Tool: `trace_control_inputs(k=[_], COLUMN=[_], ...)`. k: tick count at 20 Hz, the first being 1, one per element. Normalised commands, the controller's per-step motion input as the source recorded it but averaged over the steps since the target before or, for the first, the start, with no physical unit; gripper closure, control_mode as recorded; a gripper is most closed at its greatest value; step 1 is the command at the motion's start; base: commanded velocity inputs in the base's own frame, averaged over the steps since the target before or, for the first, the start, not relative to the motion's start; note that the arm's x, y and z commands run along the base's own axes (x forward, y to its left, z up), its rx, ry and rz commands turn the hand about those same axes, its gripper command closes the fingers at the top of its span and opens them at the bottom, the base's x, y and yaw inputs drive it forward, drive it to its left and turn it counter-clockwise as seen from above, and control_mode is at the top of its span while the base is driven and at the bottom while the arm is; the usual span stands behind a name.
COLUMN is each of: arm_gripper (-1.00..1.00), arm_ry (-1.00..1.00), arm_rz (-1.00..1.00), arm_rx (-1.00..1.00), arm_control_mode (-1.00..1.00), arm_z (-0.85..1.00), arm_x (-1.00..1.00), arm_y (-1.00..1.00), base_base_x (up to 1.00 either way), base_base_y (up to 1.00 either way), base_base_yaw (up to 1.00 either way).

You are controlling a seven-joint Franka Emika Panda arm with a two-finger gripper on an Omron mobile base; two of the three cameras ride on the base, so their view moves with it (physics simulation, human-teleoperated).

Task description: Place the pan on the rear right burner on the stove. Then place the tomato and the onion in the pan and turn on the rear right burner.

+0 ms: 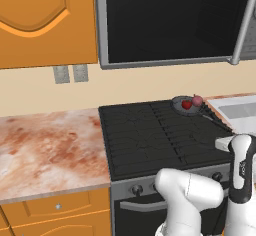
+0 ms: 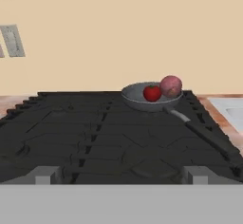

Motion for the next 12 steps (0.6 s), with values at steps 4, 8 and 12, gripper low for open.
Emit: trace_control_inputs(k=[4,8,12], arm_gripper=[-1.0,-1.0,-1.0], arm_ry=[-0.07,-0.12,-0.07], arm_rz=[-0.03,-0.03,0.0], arm_rx=[0.0,0.0,0.0], arm_control_mode=[-1.0,-1.0,-1.0], arm_z=[0.0,0.0,0.0], arm_x=[-0.42,-0.62,-0.54], arm_y=[0.0,0.0,0.0], base_base_x=[0.0,0.0,0.0], base_base_y=[0.0,0.0,0.0], base_base_yaw=[0.0,0.0,0.0])
